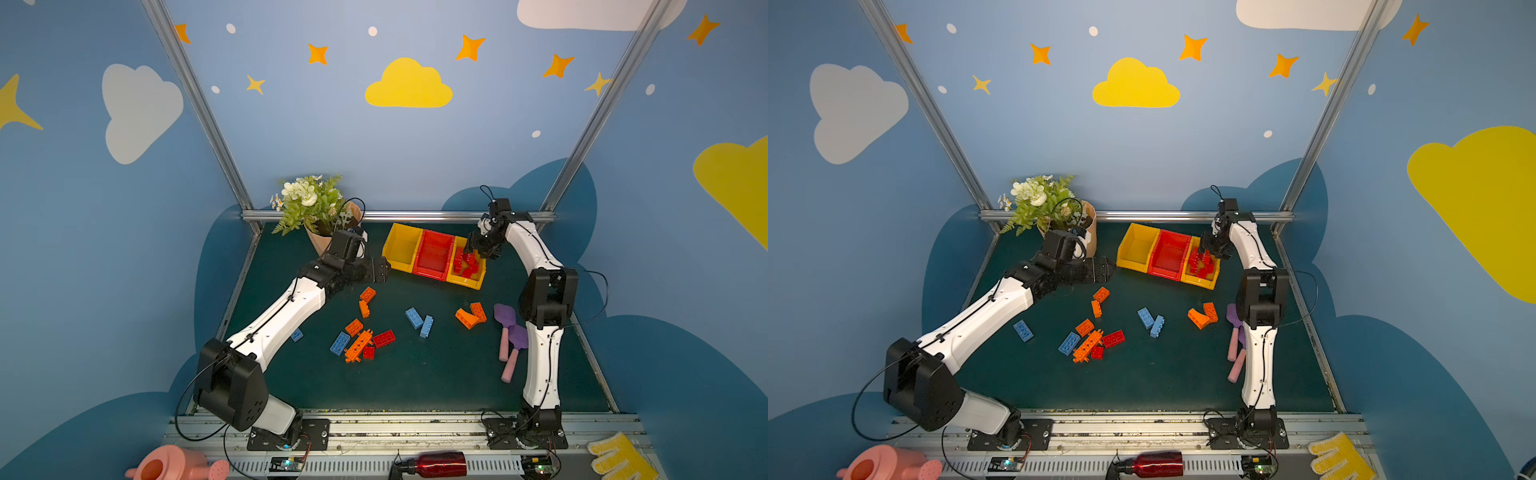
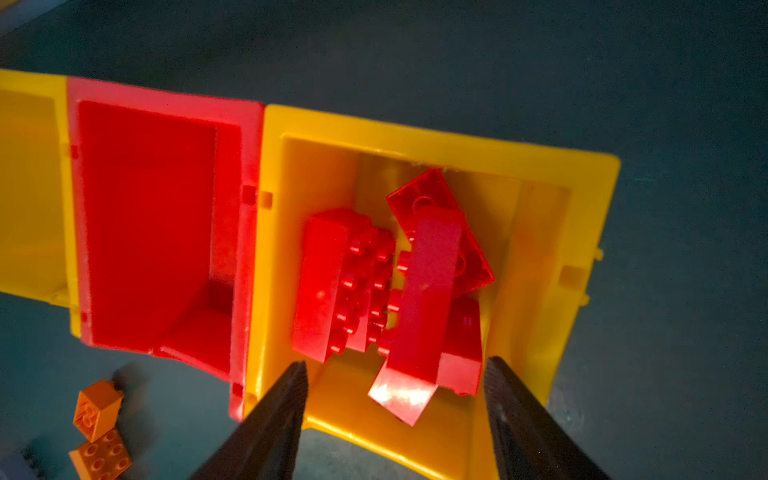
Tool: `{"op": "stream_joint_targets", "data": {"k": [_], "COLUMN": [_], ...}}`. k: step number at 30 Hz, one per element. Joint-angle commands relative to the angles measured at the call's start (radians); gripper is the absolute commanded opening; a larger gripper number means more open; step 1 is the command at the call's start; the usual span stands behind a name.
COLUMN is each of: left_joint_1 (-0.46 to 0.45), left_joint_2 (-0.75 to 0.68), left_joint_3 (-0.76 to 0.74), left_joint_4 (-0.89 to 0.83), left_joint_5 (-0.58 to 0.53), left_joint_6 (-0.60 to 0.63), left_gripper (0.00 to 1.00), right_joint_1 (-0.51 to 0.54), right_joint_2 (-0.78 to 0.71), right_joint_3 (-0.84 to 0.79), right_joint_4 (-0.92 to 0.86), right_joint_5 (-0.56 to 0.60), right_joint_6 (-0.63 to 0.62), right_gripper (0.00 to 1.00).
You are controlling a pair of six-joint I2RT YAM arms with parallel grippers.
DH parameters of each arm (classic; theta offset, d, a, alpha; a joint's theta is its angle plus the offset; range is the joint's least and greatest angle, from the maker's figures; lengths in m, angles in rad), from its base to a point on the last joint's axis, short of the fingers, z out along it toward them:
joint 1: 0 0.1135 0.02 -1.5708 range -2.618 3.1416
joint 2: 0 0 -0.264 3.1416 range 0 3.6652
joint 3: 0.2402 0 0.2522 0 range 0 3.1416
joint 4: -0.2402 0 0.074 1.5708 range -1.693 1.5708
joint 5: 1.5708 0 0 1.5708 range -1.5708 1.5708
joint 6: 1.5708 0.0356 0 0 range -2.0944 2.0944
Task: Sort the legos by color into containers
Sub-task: 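Lower the red brick into the yellow bin and open the right gripper, then move the right gripper down to the red 2x4 brick among the orange bricks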
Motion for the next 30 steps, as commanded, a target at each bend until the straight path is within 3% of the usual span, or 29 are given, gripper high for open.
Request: {"op": "stream_joint_targets", "data": {"k": [1, 11, 16, 18, 21, 25, 30], "left_joint_1": [-0.001, -0.051, -0.095, -0.096, -0.097, -0.094, -0.095], "left_joint_2": [-0.088, -0.392, -0.580, -0.653, -0.756, -0.862, -0.958], "left_joint_3": [-0.072, -0.370, -0.498, -0.530, -0.556, -0.576, -0.572], "left_joint_4": [-0.035, -0.101, -0.151, -0.175, -0.211, -0.262, -0.338], "left_joint_5": [-0.027, -0.164, -0.256, -0.265, -0.297, -0.341, -0.292], "left_joint_6": [-0.076, -0.302, -0.389, -0.419, -0.415, -0.396, -0.424], "left_gripper": [1.00, 1.00, 1.00, 1.00, 1.00, 1.00, 1.00], "right_joint_1": [0.036, 0.271, 0.466, 0.523, 0.605, 0.704, 0.807], "right_joint_2": [-0.155, -0.431, -0.479, -0.475, -0.485, -0.448, -0.395], "right_joint_3": [-0.084, -0.527, -0.695, -0.706, -0.728, -0.716, -0.672], "right_joint_4": [0.002, 0.092, 0.167, 0.156, 0.178, 0.189, 0.205], "right_joint_5": [-0.040, -0.120, -0.064, -0.034, -0.006, 0.075, 0.115], "right_joint_6": [0.005, -0.014, 0.033, 0.074, 0.133, 0.199, 0.277], "right_gripper": [0.69, 0.73, 0.86, 0.86, 0.95, 0.96, 0.96]}}
